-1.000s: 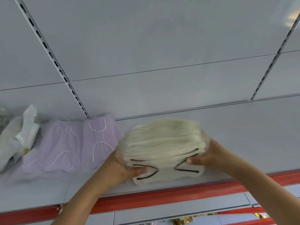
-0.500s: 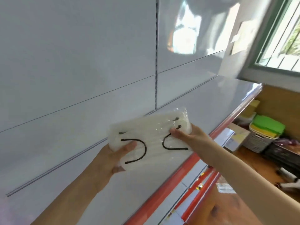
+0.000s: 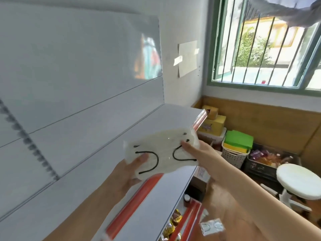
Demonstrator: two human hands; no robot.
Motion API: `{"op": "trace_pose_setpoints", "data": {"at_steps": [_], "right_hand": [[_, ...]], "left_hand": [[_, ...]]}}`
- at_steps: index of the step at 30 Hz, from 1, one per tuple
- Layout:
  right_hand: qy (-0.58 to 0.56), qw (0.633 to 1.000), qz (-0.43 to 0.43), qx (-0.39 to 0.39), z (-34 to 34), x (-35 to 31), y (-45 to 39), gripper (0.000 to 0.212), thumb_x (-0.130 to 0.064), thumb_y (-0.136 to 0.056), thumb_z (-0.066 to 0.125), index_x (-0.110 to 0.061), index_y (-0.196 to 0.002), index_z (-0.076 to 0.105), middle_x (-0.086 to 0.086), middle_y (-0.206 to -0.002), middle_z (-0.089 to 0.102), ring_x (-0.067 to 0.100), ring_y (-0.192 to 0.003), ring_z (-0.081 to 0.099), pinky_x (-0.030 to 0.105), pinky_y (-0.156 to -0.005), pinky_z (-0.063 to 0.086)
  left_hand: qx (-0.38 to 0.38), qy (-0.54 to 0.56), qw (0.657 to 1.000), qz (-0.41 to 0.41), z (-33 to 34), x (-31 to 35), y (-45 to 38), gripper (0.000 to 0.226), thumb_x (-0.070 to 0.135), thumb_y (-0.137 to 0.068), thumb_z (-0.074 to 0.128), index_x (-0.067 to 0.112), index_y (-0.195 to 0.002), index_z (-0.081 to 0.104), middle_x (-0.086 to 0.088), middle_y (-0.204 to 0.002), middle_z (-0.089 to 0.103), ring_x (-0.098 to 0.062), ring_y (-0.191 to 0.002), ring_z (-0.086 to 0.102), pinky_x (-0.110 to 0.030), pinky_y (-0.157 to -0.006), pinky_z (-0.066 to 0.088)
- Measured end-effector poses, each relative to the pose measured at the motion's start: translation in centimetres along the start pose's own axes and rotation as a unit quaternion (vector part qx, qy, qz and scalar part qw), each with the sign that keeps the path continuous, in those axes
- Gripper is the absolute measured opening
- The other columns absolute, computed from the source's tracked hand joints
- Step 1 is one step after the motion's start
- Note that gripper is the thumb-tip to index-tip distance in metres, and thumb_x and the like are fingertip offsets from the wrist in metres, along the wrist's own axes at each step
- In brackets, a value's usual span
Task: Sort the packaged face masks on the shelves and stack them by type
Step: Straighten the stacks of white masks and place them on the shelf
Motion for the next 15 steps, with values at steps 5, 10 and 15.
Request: {"op": "trace_pose_setpoints", "data": {"at_steps": [5, 10, 15], "right_hand": [[0.064, 0.997, -0.031, -0.020, -7.3, -2.2, -10.4, 0.084, -0.078, -0.060, 0.073, -0.023, -0.122, 0.059, 0.003, -0.107, 0.074, 0.024, -0.097, 0.072, 0.047, -0.087, 0.059], [0.120, 0.990, -0.028, -0.065, -10.8, -2.4, -21.0, 0.043, -0.048, -0.086, 0.068, -0.024, -0.120, 0.055, 0.002, -0.109, 0.071, 0.018, -0.098, 0.070, 0.038, -0.088, 0.059], [0.133, 0.977, -0.024, -0.162, -12.4, -2.8, -32.1, 0.059, -0.042, -0.081, 0.077, -0.017, -0.129, 0.055, 0.001, -0.118, 0.071, 0.019, -0.109, 0.068, 0.042, -0.101, 0.052]], "left_hand": [[-0.002, 0.006, 1.000, 0.001, 5.1, 1.5, -10.1, 0.056, 0.044, -0.084, 0.080, 0.023, -0.133, 0.065, 0.000, -0.128, 0.071, -0.021, -0.121, 0.067, -0.052, -0.111, 0.044], [0.020, -0.011, 1.000, 0.008, 6.2, 2.7, -19.0, 0.051, 0.041, -0.085, 0.079, 0.024, -0.131, 0.066, 0.002, -0.126, 0.073, -0.017, -0.120, 0.067, -0.043, -0.106, 0.050], [0.054, -0.075, 0.992, 0.082, 5.8, 4.6, -27.3, 0.039, 0.022, -0.092, 0.070, 0.022, -0.130, 0.065, 0.001, -0.124, 0.073, -0.017, -0.117, 0.068, -0.033, -0.098, 0.054]]}}
Point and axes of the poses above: each hand's wrist, its own y-axis away from the middle knuckle, its own z-axis out of the palm, x = y × z, the point moved 2 cm from there along -y, towards the middle knuckle
